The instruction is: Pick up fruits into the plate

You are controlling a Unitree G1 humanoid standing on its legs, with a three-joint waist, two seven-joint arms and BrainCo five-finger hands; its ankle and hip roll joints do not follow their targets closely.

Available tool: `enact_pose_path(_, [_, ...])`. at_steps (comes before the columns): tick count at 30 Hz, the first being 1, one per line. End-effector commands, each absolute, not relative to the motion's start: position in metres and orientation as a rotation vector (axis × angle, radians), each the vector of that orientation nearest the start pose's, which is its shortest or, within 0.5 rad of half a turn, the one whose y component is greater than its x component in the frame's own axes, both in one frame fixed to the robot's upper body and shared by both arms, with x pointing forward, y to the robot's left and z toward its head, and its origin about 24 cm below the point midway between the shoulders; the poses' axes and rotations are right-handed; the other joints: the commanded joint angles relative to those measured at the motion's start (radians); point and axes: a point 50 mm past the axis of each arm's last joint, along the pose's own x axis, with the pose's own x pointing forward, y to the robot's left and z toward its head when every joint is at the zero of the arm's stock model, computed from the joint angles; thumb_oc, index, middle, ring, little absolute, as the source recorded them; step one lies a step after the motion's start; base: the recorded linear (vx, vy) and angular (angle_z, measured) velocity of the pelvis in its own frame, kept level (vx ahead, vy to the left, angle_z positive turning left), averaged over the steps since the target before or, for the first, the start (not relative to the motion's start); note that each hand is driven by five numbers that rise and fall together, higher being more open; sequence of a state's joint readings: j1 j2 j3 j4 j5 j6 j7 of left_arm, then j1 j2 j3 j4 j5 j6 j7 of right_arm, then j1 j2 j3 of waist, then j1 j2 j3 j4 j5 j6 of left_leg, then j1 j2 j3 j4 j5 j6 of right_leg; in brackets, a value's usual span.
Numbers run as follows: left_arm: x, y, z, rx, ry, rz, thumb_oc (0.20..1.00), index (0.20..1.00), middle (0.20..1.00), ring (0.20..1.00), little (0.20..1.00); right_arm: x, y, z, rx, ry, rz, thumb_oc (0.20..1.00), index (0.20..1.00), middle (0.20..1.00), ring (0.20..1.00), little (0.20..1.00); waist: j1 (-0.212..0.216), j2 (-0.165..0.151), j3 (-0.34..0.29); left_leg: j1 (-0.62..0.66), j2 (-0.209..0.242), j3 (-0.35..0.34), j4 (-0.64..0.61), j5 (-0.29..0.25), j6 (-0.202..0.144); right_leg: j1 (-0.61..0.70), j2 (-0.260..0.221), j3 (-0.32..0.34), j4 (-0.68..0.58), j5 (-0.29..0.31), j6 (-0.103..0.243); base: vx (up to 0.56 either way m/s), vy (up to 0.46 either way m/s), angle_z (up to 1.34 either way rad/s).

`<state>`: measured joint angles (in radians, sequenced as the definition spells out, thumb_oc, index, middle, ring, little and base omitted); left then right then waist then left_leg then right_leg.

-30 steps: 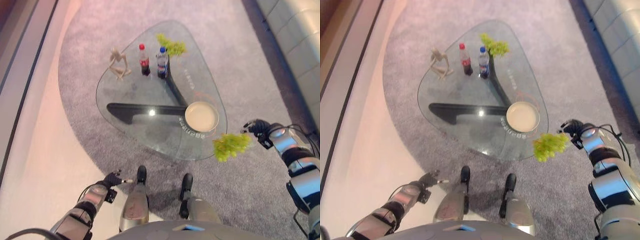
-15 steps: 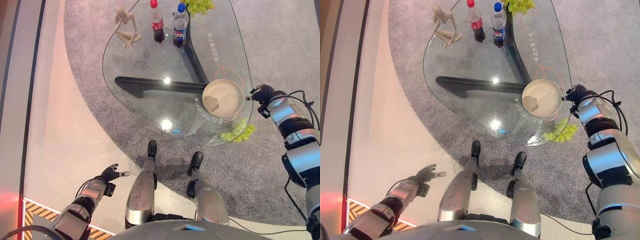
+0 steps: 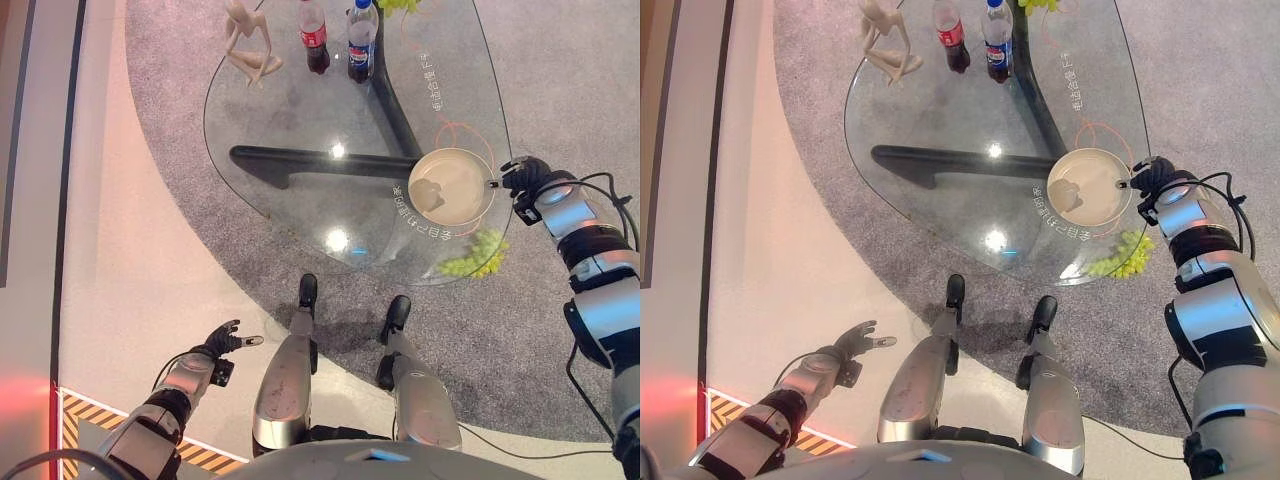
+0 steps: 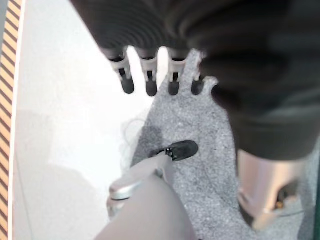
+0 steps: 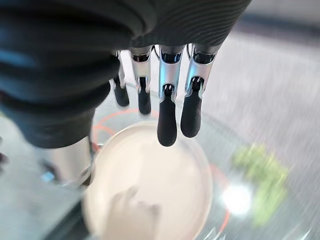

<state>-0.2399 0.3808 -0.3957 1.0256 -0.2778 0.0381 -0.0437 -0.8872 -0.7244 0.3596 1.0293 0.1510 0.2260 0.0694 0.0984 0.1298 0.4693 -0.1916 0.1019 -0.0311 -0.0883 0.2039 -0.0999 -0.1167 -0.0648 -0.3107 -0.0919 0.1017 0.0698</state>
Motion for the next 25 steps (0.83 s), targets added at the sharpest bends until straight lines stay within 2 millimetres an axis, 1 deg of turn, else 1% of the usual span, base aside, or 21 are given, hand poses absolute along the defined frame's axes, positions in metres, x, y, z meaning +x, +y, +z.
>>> enact_pose_path(1, [0.201, 0.236, -0.116, 0.231, 0.937, -0.051, 1.0, 1.0, 1.0, 1.0, 1.0, 0.357, -0.284, 0.067, -0.339, 0.423, -0.126, 1.0, 1.0, 1.0, 1.0, 1.0, -0.033, -0.081, -0.042, 0.056, -0.071, 0.063, 0.02, -0.093, 0.023, -0.027, -0.003, 0.076, 0.114, -0.046, -0.014, 0.06, 0.054, 0.01])
enact_pose_path(2, [0.198, 0.235, -0.118, 0.212, 0.95, -0.048, 1.0, 1.0, 1.0, 1.0, 1.0, 0.349, -0.276, 0.047, -0.276, 0.446, -0.118, 1.0, 1.0, 1.0, 1.0, 1.0, -0.037, -0.086, -0.051, 0.064, -0.069, 0.068, 0.019, -0.096, 0.024, -0.02, -0.003, 0.079, 0.112, -0.047, -0.014, 0.07, 0.049, 0.0])
enact_pose_path(3, [0.193, 0.233, -0.121, 0.194, 0.968, -0.042, 1.0, 1.0, 1.0, 1.0, 1.0, 0.333, -0.268, 0.018, -0.189, 0.485, -0.105, 1.0, 1.0, 1.0, 1.0, 1.0, -0.044, -0.092, -0.065, 0.075, -0.066, 0.075, 0.018, -0.1, 0.026, -0.009, -0.002, 0.081, 0.107, -0.046, -0.014, 0.09, 0.034, -0.01])
enact_pose_path(5, [0.183, 0.234, -0.127, 0.178, 1.005, -0.031, 1.0, 1.0, 1.0, 1.0, 1.0, 0.304, -0.255, -0.026, -0.075, 0.561, -0.09, 1.0, 1.0, 1.0, 1.0, 1.0, -0.054, -0.105, -0.093, 0.095, -0.062, 0.086, 0.018, -0.106, 0.027, 0.013, -0.002, 0.087, 0.099, -0.044, -0.012, 0.11, 0.02, -0.03])
enact_pose_path(7, [0.173, 0.231, -0.133, 0.151, 1.041, -0.021, 1.0, 1.0, 1.0, 1.0, 1.0, 0.268, -0.247, -0.064, 0.048, 0.653, -0.088, 1.0, 1.0, 1.0, 1.0, 1.0, -0.062, -0.116, -0.126, 0.119, -0.059, 0.098, 0.016, -0.111, 0.029, 0.04, -0.003, 0.093, 0.087, -0.04, -0.007, 0.12, 0.042, -0.08])
enact_pose_path(9, [0.155, 0.227, -0.143, 0.118, 1.1, -0.01, 1.0, 1.0, 1.0, 1.0, 1.0, 0.219, -0.234, -0.105, 0.166, 0.78, -0.091, 1.0, 1.0, 1.0, 1.0, 1.0, -0.072, -0.124, -0.171, 0.152, -0.056, 0.112, 0.015, -0.118, 0.029, 0.071, -0.007, 0.099, 0.077, -0.036, -0.001, 0.14, 0.082, -0.22])
enact_pose_path(10, [0.151, 0.226, -0.145, 0.112, 1.112, -0.007, 1.0, 1.0, 1.0, 1.0, 1.0, 0.211, -0.231, -0.111, 0.186, 0.808, -0.088, 1.0, 1.0, 1.0, 1.0, 1.0, -0.075, -0.126, -0.179, 0.159, -0.056, 0.115, 0.015, -0.119, 0.029, 0.077, -0.007, 0.101, 0.074, -0.035, 0.0, 0.13, 0.09, -0.27])
enact_pose_path(11, [0.144, 0.224, -0.148, 0.101, 1.135, -0.002, 1.0, 1.0, 1.0, 1.0, 1.0, 0.198, -0.226, -0.12, 0.205, 0.854, -0.075, 1.0, 1.0, 1.0, 1.0, 1.0, -0.081, -0.128, -0.195, 0.172, -0.056, 0.121, 0.015, -0.123, 0.03, 0.089, -0.01, 0.104, 0.069, -0.032, 0.002, 0.11, 0.105, -0.24])
enact_pose_path(13, [0.127, 0.221, -0.155, 0.07, 1.189, 0.01, 1.0, 1.0, 1.0, 1.0, 1.0, 0.166, -0.22, -0.138, 0.242, 0.967, -0.074, 1.0, 1.0, 1.0, 1.0, 1.0, -0.092, -0.13, -0.228, 0.201, -0.057, 0.134, 0.014, -0.131, 0.031, 0.114, -0.014, 0.113, 0.056, -0.026, 0.007, 0.15, 0.14, -0.23])
enact_pose_path(14, [0.117, 0.218, -0.159, 0.05, 1.223, 0.018, 1.0, 1.0, 1.0, 1.0, 1.0, 0.147, -0.218, -0.146, 0.262, 1.028, -0.079, 1.0, 1.0, 1.0, 1.0, 1.0, -0.099, -0.13, -0.249, 0.22, -0.058, 0.143, 0.013, -0.136, 0.031, 0.13, -0.018, 0.117, 0.046, -0.021, 0.01, 0.18, 0.149, -0.19])
enact_pose_path(15, [0.108, 0.216, -0.162, 0.027, 1.255, 0.027, 1.0, 1.0, 1.0, 1.0, 1.0, 0.13, -0.216, -0.153, 0.281, 1.08, -0.083, 1.0, 1.0, 1.0, 1.0, 1.0, -0.107, -0.129, -0.267, 0.235, -0.059, 0.151, 0.011, -0.141, 0.033, 0.144, -0.02, 0.121, 0.038, -0.018, 0.013, 0.16, 0.146, -0.24])
enact_pose_path(16, [0.101, 0.214, -0.164, 0.003, 1.279, 0.036, 1.0, 1.0, 1.0, 1.0, 1.0, 0.118, -0.214, -0.157, 0.286, 1.118, -0.082, 1.0, 1.0, 1.0, 1.0, 1.0, -0.114, -0.129, -0.279, 0.247, -0.06, 0.158, 0.009, -0.144, 0.034, 0.154, -0.021, 0.127, 0.032, -0.016, 0.015, 0.11, 0.116, -0.28])
enact_pose_path(21, [0.077, 0.208, -0.171, -0.093, 1.364, 0.074, 1.0, 1.0, 1.0, 1.0, 1.0, 0.079, -0.209, -0.168, 0.317, 1.251, -0.1, 1.0, 1.0, 1.0, 1.0, 1.0, -0.142, -0.123, -0.315, 0.295, -0.066, 0.181, 0.003, -0.165, 0.044, 0.193, -0.021, 0.152, 0.027, -0.025, 0.016, 0.08, 0.093, -0.24])
enact_pose_path(23, [0.071, 0.206, -0.172, -0.104, 1.392, 0.072, 1.0, 1.0, 1.0, 1.0, 1.0, 0.073, -0.208, -0.169, 0.315, 1.272, -0.108, 1.0, 1.0, 1.0, 1.0, 1.0, -0.148, -0.12, -0.324, 0.309, -0.069, 0.184, 0.001, -0.172, 0.048, 0.206, -0.019, 0.158, 0.027, -0.029, 0.015, 0.07, 0.063, -0.23])
enact_pose_path(25, [0.067, 0.205, -0.173, -0.11, 1.409, 0.073, 1.0, 1.0, 1.0, 1.0, 1.0, 0.073, -0.209, -0.169, 0.273, 1.272, -0.082, 1.0, 1.0, 1.0, 1.0, 1.0, -0.153, -0.121, -0.332, 0.323, -0.071, 0.187, 0.001, -0.18, 0.053, 0.22, -0.019, 0.163, 0.025, -0.034, 0.015, 0.06, 0.054, -0.1])
